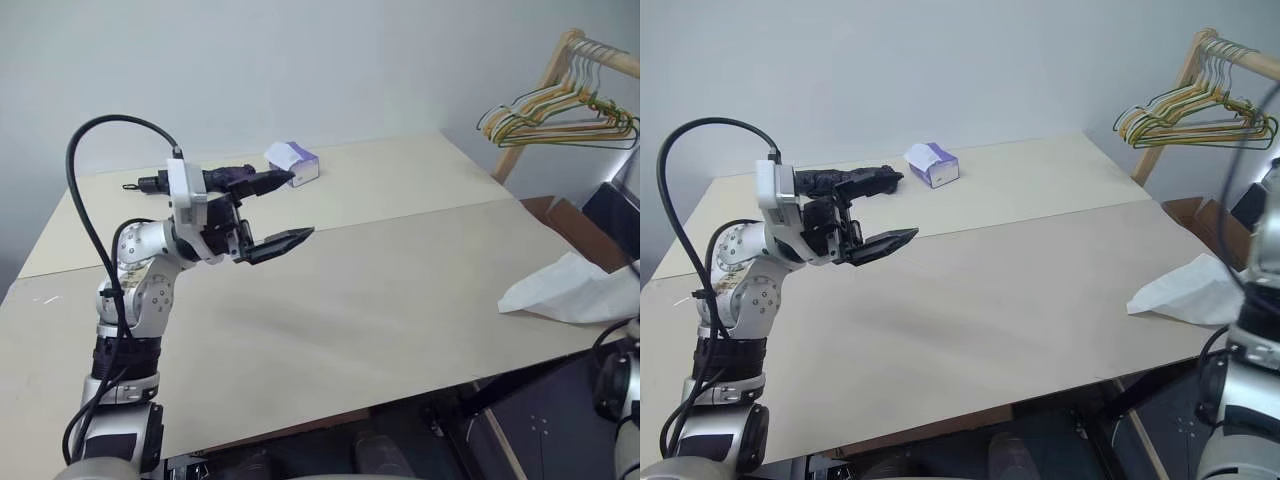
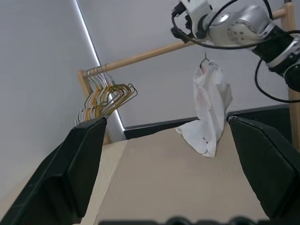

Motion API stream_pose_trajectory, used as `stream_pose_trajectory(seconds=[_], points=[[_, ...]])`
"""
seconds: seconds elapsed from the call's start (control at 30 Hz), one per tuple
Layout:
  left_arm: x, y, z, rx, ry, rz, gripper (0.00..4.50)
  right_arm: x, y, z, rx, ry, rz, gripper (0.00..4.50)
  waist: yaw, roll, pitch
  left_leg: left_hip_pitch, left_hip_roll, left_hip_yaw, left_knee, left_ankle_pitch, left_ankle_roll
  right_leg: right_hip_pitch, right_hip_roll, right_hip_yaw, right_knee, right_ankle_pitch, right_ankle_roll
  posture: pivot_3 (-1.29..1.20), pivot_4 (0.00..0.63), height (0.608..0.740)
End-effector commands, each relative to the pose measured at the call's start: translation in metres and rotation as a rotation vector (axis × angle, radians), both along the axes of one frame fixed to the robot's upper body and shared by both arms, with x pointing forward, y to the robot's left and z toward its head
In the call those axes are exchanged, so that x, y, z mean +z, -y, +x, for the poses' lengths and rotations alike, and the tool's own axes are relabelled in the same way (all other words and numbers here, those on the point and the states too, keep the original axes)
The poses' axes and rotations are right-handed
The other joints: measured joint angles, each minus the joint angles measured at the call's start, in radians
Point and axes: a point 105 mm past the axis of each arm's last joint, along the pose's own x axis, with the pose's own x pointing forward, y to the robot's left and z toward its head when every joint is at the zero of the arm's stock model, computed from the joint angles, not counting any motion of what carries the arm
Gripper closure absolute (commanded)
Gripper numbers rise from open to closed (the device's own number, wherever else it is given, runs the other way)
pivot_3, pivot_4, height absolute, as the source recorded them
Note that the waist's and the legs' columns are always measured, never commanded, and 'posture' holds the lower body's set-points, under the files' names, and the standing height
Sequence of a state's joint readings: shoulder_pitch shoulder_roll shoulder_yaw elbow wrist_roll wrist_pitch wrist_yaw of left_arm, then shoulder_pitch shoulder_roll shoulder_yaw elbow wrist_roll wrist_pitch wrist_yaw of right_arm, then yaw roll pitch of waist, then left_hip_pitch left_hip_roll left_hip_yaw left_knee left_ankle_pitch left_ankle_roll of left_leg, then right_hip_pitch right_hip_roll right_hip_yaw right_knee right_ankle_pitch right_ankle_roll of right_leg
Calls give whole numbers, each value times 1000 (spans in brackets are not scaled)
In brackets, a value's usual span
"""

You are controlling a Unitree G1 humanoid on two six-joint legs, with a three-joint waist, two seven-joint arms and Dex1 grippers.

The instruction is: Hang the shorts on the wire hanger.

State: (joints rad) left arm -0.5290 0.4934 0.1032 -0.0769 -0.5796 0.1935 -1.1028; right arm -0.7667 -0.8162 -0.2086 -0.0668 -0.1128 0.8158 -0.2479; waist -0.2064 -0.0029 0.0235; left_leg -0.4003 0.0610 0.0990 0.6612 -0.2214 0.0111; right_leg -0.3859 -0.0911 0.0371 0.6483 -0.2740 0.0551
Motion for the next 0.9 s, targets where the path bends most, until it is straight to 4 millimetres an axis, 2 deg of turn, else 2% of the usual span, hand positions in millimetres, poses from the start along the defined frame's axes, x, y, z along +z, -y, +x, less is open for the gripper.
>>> stream_pose_trajectory(seconds=[0.03,0.17,0.3,0.43,0.5,0.6,0.67,0.77,0.9], points=[[3,-14,6,112,12,23,0,5,-56,14,228,-16,-81,16,2,0,0,0,0,0,0,0,0,0,0,0,0,0,0,-82,0,740],[-9,-26,6,184,-29,78,0,-18,-109,33,487,-160,-164,16,31,-3,2,0,0,-1,0,0,0,-1,0,0,0,0,0,-34,0,740],[-33,-40,5,282,-87,124,0,-64,-150,48,654,-354,-214,16,76,-7,2,-1,0,0,0,0,0,-1,0,-1,0,1,0,22,0,740],[-55,-48,3,346,-141,145,0,-115,-184,51,852,-557,-221,16,132,-9,3,-1,0,1,0,0,0,-2,0,-2,0,2,-2,75,0,740],[-67,-51,1,371,-186,162,0,-146,-195,47,970,-700,-211,16,163,-10,3,-3,0,4,0,0,0,-3,0,-3,0,2,-2,100,0,740],[-79,-54,-1,404,-216,190,0,-181,-205,34,1105,-856,-212,16,202,-13,3,-4,1,9,0,0,0,-4,0,-5,-1,2,-3,119,0,740],[-90,-57,-4,419,-235,231,0,-196,-210,24,1171,-921,-256,16,220,-14,3,-5,1,9,0,0,0,-4,0,-6,-2,2,-3,140,0,740],[-95,-58,-7,433,-234,260,0,-203,-216,17,1230,-934,-316,16,235,-15,4,-5,1,10,0,0,0,-4,0,-6,-2,2,-3,147,0,740],[-91,-56,-8,426,-243,231,0,-203,-216,22,1208,-919,-329,16,246,-16,3,-4,3,10,0,0,0,-5,1,-7,-2,3,-5,160,0,740]])
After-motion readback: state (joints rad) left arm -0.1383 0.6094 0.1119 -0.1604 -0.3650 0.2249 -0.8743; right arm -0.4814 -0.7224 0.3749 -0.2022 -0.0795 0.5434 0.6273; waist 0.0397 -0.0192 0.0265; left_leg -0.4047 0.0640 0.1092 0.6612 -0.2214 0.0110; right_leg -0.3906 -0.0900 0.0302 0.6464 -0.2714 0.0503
